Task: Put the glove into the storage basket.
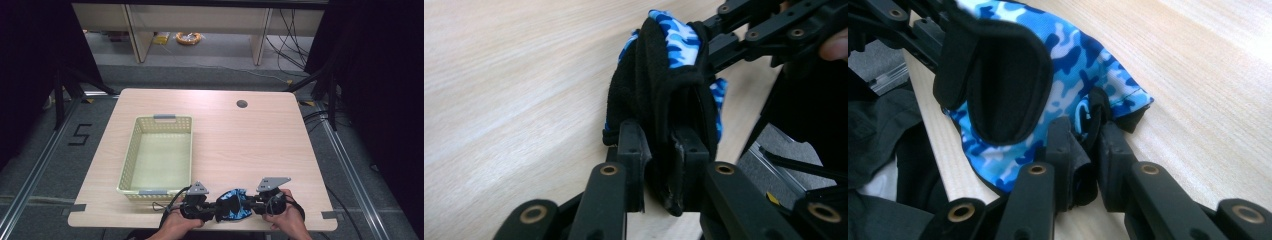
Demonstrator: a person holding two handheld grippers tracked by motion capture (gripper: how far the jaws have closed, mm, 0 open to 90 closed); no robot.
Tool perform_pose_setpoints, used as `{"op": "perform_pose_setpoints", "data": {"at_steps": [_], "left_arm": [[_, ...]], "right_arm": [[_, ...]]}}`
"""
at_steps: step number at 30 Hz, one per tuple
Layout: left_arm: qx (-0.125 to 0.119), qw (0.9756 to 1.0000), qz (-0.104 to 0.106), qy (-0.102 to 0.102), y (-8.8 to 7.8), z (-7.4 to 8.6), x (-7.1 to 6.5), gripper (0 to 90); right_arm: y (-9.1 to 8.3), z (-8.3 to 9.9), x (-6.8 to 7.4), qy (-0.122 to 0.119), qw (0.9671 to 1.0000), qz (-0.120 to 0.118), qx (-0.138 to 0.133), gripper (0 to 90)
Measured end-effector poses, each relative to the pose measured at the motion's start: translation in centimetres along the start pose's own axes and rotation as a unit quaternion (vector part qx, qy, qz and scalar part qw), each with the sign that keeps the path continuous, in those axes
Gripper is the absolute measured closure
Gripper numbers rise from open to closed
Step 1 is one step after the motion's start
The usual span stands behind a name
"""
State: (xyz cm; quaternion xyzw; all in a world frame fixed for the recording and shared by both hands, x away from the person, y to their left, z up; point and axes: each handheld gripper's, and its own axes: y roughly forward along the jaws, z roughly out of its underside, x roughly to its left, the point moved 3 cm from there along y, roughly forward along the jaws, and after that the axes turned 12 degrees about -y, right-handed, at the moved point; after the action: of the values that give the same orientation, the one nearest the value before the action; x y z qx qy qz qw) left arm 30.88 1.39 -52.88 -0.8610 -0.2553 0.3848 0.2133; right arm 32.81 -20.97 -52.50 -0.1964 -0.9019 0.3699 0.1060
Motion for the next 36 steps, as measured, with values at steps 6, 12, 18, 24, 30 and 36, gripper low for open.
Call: {"op": "perform_pose_setpoints", "data": {"at_steps": [6, 12, 18, 24, 30, 36], "left_arm": [[0.002, 0.9998, 0.004, 0.018, -1.2, -0.1, 0.0, 78.4], [-0.007, 0.9996, 0.008, 0.028, -2.3, 0.1, -0.1, 78.3], [-0.009, 0.9992, 0.018, 0.035, -3.5, 0.1, -0.4, 78.2], [-0.011, 0.9990, 0.024, 0.037, -4.2, 0.0, -0.5, 78.1], [-0.025, 0.9987, 0.026, 0.038, -5.2, -0.4, -0.7, 77.7], [-0.024, 0.9979, 0.026, 0.055, -6.2, -1.2, -1.1, 77.6]], "right_arm": [[-0.8, -0.7, 1.0, 0.009, 0.9998, 0.008, -0.018, 79.5], [-1.1, -1.4, 1.9, 0.006, 0.9996, 0.012, -0.024, 79.5], [-1.5, -2.1, 3.0, 0.015, 0.9992, 0.007, -0.036, 79.5], [-1.9, -2.6, 3.6, 0.007, 0.9989, 0.017, -0.044, 79.5], [-2.7, -3.3, 4.2, 0.009, 0.9984, 0.012, -0.054, 79.6], [-3.5, -4.3, 4.8, -0.003, 0.9975, 0.022, -0.068, 79.6]]}}
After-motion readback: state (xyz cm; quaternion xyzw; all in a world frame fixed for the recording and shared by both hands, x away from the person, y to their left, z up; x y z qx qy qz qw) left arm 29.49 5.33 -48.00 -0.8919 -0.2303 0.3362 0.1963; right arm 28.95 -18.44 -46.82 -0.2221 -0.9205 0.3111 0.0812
